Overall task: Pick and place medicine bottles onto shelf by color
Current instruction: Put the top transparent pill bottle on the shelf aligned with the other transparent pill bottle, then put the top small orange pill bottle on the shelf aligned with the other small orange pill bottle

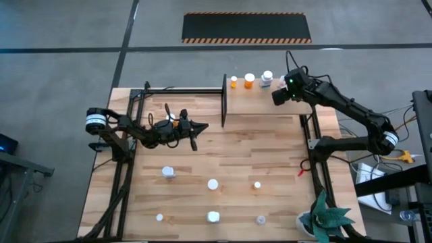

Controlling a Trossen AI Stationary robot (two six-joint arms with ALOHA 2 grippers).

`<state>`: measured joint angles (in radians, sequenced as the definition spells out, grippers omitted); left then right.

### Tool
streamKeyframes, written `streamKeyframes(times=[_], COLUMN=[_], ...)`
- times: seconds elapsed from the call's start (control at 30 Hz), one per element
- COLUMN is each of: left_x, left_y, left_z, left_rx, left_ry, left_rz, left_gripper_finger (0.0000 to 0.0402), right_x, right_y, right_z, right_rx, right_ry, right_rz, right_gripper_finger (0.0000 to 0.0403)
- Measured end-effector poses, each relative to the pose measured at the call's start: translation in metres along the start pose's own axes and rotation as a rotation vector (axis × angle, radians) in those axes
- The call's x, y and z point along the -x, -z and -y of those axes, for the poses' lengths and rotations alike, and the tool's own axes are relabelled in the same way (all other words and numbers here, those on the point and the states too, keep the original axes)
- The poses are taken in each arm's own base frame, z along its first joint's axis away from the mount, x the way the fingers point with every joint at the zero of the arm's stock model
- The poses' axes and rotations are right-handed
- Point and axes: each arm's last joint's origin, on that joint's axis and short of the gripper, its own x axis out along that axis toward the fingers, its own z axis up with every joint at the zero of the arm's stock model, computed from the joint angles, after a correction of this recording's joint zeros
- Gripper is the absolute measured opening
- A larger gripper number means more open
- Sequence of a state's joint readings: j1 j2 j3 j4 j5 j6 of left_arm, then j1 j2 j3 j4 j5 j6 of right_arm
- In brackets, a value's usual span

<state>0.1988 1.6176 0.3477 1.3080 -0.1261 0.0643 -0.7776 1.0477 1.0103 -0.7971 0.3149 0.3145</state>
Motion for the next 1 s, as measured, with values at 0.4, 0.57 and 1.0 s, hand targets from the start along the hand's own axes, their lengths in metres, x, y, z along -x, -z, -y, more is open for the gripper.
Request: streamKeyframes(times=[0.4,0.57,1.0], left_x=[0.000,0.000,0.000], left_y=[0.000,0.000,0.000], left_z=[0.000,0.000,0.000], left_rx=[0.000,0.000,-0.001], left_ry=[0.000,0.000,0.000], left_rz=[0.000,0.000,0.000], left_gripper_finger=[0.0004,0.0004,0.0004], right_x=[0.001,0.014,0.060], right_y=[-0.002,-0.014,-0.013], right_z=[0.000,0.000,-0.003], right_rx=[-0.001,0.003,0.151], right_ry=[-0.003,-0.016,-0.080], right_rz=[0.004,0.046,0.091], right_gripper_finger=[0.0227,0.0248,0.0199])
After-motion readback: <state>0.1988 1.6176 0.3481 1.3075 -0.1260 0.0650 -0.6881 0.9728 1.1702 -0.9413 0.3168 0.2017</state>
